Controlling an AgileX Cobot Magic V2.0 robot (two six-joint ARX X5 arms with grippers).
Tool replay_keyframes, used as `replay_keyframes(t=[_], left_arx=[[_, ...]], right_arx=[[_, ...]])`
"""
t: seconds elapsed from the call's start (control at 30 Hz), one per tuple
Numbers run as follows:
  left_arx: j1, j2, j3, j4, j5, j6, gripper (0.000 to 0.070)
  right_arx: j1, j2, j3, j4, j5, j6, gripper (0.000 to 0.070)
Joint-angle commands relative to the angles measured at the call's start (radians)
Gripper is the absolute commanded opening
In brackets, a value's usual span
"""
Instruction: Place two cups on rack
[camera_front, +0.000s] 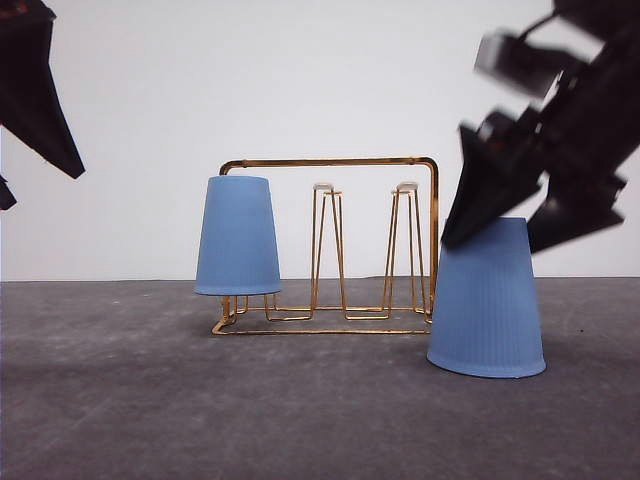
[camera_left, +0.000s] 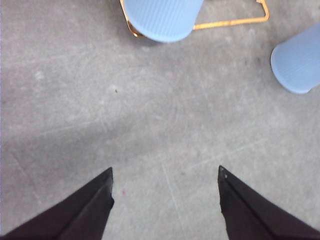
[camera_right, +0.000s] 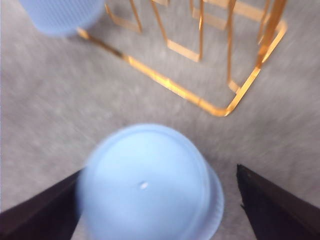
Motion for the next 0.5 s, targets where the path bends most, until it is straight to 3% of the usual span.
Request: replay_keyframes(t=[0.0, 0.07, 0.13, 0.2, 0.23, 0.47], left_arx=[[-0.004, 0.009, 0.011, 0.011, -0.005, -0.016, 0.0379], [-0.004, 0.009, 0.011, 0.011, -0.006, -0.016, 0.0379], [-0.004, 0.009, 0.011, 0.011, -0.006, -0.016, 0.0379], [-0.004, 0.009, 0.011, 0.011, -0.006, -0.016, 0.0379], [-0.004, 0.009, 0.011, 0.011, -0.006, -0.016, 0.0379], [-0.004, 0.010, 0.011, 0.011, -0.006, -0.019, 0.0379]], right_arx=[[0.009, 0.043, 0.011, 0.015, -0.002, 0.002, 0.0589], [0.011, 0.074, 0.011, 0.017, 0.005, 0.005, 0.0530], [0.013, 0.085, 0.012, 0.009, 0.005, 0.011, 0.0358], [0.014, 0.077, 0.019, -0.019, 0.005, 0.011, 0.0243], [0.014, 0.068, 0.027, -0.044, 0.005, 0.011, 0.0217], [0.015, 0.021, 0.227, -0.399, 0.005, 0.007, 0.0218]])
